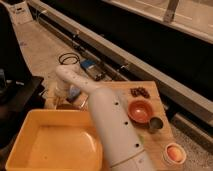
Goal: Wipe tray with brush
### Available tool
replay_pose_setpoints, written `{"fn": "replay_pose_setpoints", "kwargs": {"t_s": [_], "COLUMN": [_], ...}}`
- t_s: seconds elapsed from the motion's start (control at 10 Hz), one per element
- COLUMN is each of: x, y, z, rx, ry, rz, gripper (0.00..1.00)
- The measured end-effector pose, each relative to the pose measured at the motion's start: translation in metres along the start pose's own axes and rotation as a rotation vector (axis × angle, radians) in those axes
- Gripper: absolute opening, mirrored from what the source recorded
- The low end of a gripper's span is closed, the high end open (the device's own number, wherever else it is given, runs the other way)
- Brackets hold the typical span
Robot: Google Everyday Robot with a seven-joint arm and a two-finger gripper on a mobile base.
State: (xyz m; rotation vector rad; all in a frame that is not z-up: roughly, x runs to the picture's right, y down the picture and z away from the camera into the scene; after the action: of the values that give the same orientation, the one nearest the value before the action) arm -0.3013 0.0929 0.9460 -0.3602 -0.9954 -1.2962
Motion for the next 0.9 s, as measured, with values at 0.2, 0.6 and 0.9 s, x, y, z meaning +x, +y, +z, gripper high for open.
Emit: {"fn": "replay_pose_setpoints", "kwargs": {"t_s": [0.2, 0.6, 0.9], "x": [0.000, -0.005, -0.009], "y": [0.002, -0.022, -0.027], "z": [-0.014, -0.074, -0.111], "rx": [-0.007, 0.020, 0.019], "ry": [0.037, 0.150, 0.212], "rz": [-0.015, -0.050, -0.063], "gripper": [0.00, 0.00, 0.00]}}
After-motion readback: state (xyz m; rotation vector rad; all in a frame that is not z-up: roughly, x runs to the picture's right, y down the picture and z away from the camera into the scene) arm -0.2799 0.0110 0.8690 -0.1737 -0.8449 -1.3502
